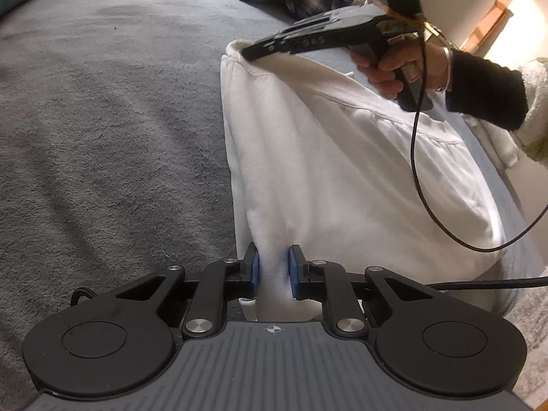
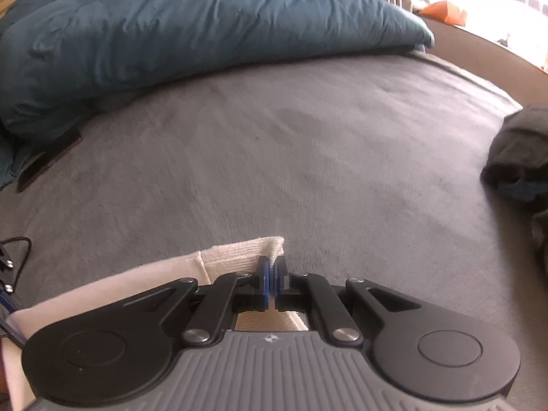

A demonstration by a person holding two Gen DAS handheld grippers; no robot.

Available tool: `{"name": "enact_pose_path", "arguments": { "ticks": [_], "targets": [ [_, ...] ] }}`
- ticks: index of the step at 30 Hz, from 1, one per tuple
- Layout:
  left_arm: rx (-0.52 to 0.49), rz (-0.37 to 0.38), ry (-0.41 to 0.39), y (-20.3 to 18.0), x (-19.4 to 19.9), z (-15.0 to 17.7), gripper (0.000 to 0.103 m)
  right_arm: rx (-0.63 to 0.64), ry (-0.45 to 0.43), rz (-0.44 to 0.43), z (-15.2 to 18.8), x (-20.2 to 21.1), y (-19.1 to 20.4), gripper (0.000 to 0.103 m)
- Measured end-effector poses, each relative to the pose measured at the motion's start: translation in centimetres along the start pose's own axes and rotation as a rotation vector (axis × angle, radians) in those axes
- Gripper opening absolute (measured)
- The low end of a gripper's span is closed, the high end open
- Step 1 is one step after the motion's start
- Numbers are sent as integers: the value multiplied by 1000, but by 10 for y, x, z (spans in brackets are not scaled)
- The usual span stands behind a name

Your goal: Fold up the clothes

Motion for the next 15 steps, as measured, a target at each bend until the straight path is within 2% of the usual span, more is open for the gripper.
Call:
{"name": "enact_pose_path", "arguments": {
  "ticks": [3, 4, 5, 8, 10, 12, 15],
  "targets": [
    [2, -3, 4, 1, 0, -1, 18, -110, -13, 12, 1, -2, -9, 8],
    [3, -5, 7, 1, 0, -1, 18, -169, -18, 21, -1, 0, -15, 20],
    [2, -5, 10, 1, 0, -2, 19, -228, -28, 37, -5, 5, -23, 36],
    [-2, -10, 15, 4, 3, -8, 24, -397, -101, 77, -23, 40, -53, 43],
    [0, -18, 7, 6, 8, -13, 27, -481, -155, 108, -33, 82, -78, 50],
    [4, -32, -11, 10, 14, -20, 30, -531, -197, 163, -37, 138, -107, 51],
    [39, -62, -68, 21, 24, -39, 31, -579, -241, 316, -22, 238, -130, 52]
  ]
}}
Point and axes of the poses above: each gripper's, at about its wrist camera, not at the fingertips, and x roughly against the way its jaws point, y to its left, z to its underside, the point moved 9 cm from there along -x, roughly the way its jaws point, and after that the axes turned 14 degrees about -y, right-handed, at the moved point
